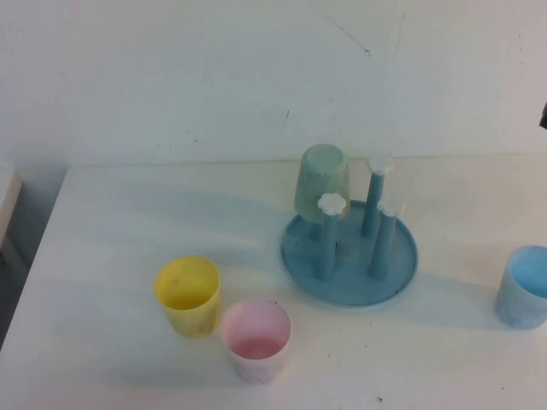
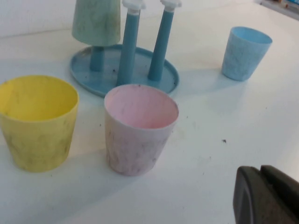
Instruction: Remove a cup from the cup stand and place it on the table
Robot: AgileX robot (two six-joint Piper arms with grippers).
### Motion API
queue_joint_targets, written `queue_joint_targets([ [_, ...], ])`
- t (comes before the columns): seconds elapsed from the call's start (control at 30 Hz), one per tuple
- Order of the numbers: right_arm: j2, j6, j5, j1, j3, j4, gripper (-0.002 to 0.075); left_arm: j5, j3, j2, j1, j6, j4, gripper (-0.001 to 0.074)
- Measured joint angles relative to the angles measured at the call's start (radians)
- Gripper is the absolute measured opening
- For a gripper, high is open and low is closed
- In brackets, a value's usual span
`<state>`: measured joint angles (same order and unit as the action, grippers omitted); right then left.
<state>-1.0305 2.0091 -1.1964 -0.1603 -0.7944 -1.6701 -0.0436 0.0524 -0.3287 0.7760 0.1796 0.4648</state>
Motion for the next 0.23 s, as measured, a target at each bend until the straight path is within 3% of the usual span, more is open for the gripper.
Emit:
queue_joint_targets([
  [0.23, 0.024, 0.009, -0.006, 0.000, 0.002, 0.000, -0.0001, -0.008, -0.073, 0.004, 0.000, 0.002, 0.002, -0.0001],
])
